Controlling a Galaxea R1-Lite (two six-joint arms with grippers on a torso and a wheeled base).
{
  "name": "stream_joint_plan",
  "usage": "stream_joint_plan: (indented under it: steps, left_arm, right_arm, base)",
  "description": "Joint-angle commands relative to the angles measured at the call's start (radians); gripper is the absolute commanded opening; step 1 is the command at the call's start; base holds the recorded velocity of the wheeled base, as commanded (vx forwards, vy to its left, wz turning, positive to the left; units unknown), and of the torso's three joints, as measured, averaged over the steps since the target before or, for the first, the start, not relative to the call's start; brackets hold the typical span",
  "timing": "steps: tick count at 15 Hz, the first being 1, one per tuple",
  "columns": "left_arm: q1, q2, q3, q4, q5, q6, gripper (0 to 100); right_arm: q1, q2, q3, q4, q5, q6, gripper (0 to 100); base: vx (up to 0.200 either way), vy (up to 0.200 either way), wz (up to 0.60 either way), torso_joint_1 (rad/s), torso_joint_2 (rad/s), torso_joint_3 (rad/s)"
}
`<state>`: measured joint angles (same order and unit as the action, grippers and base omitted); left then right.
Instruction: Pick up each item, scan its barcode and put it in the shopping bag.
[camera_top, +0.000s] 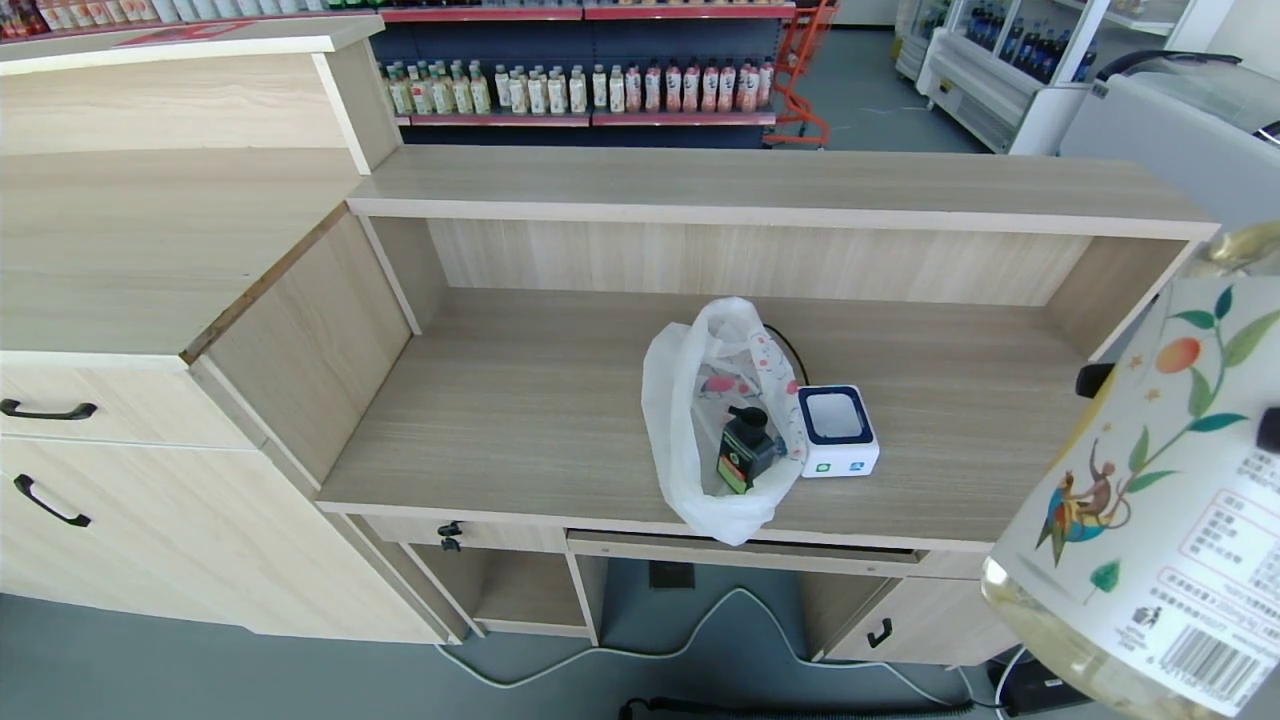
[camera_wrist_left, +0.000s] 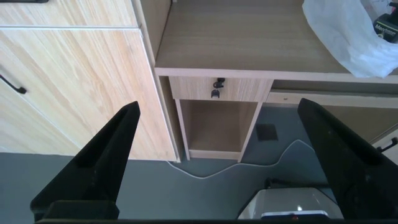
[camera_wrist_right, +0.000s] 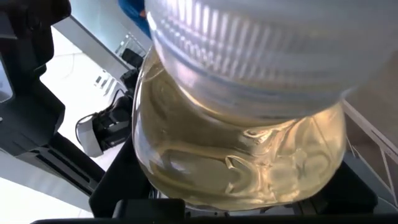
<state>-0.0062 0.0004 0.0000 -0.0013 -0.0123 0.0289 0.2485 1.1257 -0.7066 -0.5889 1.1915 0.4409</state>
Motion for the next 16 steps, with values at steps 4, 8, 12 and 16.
stream_joint_plan:
  steps: [4,8,12,16]
  left_arm:
    - [0.000,0.000,0.000,0.000,0.000,0.000,100]
    - [0.000,0.000,0.000,0.000,0.000,0.000,100]
    - [0.000,0.000,0.000,0.000,0.000,0.000,100]
    - [0.000,0.000,0.000,0.000,0.000,0.000,100]
  right_arm:
    - [0.000,0.011,-0.014,-0.002,0.000,0.001,0]
    - [-0.008,0.020,-0.028,-0.003,-0.006,-0.001,0]
    - [-0.035,0.097,-0.010,-0.172,-0.162,-0.062,0]
    - [-0.189,0.281,-0.010,-0.279,-0.362,-0.456,0]
  base:
    - [0.000,0.000,0.00,0.000,0.00,0.000]
    - [0.000,0.000,0.00,0.000,0.00,0.000]
    - [0.000,0.000,0.00,0.000,0.00,0.000]
    - [0.000,0.000,0.00,0.000,0.00,0.000]
